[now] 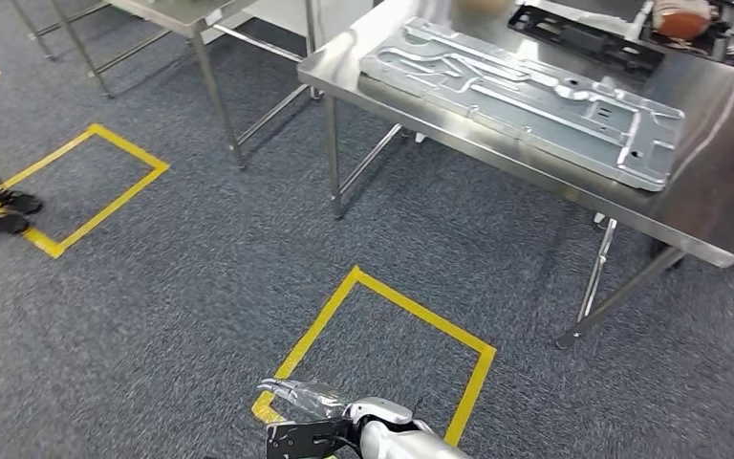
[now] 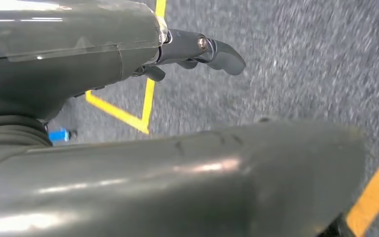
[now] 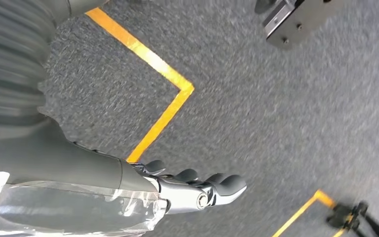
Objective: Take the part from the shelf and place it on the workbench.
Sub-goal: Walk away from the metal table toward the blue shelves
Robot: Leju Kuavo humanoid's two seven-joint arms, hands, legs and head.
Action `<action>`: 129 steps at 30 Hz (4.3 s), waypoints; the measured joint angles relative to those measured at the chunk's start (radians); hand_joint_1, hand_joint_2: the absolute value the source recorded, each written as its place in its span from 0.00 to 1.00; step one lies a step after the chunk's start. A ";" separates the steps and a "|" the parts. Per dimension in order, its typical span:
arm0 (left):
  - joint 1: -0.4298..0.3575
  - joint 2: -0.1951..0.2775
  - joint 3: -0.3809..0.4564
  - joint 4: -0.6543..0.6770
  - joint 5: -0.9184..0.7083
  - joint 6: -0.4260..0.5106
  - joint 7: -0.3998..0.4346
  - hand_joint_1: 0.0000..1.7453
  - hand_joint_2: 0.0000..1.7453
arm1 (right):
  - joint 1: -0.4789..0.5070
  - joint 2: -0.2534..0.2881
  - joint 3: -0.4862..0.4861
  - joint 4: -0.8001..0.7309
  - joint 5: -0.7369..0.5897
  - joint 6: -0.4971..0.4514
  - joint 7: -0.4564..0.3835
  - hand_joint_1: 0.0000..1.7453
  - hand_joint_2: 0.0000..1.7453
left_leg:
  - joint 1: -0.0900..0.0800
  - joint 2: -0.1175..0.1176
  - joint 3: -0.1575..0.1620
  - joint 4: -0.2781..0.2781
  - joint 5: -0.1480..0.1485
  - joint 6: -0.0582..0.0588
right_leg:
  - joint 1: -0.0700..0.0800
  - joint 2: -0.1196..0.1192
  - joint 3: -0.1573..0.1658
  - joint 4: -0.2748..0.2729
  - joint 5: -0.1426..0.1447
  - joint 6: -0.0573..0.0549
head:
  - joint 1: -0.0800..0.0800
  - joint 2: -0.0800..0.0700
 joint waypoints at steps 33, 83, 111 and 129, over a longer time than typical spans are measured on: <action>0.018 -0.001 0.003 0.000 -0.027 -0.012 0.010 0.00 0.00 | -0.001 0.007 0.000 0.005 0.007 0.016 0.023 0.00 1.00 | -0.003 -0.038 -0.003 -0.001 0.002 -0.004 | -0.005 0.008 -0.026 0.069 -0.017 -0.002 | 0.000 0.000; -0.004 0.022 -0.026 0.000 -0.087 -0.033 0.005 0.00 0.00 | 0.007 0.000 -0.061 -0.025 -0.002 0.013 0.009 0.00 0.00 | -0.009 -0.002 -0.004 -0.001 0.003 -0.032 | 0.004 0.014 0.075 -0.202 0.126 -0.035 | 0.000 0.000; -0.002 0.037 -0.023 -0.001 -0.069 -0.047 -0.003 0.00 0.00 | 0.027 -0.009 -0.062 -0.066 -0.002 0.027 0.025 0.00 0.00 | -0.013 0.005 -0.170 0.151 -0.031 -0.041 | -0.011 0.025 0.201 -0.182 0.000 -0.059 | 0.000 0.000; -0.004 0.036 -0.011 0.000 -0.054 -0.038 0.001 0.00 0.00 | 0.019 -0.014 -0.062 -0.070 0.004 0.016 0.027 0.00 0.00 | -0.027 -0.011 0.064 -0.004 -0.049 -0.013 | 0.002 0.024 0.001 -0.181 0.171 -0.036 | -0.001 0.000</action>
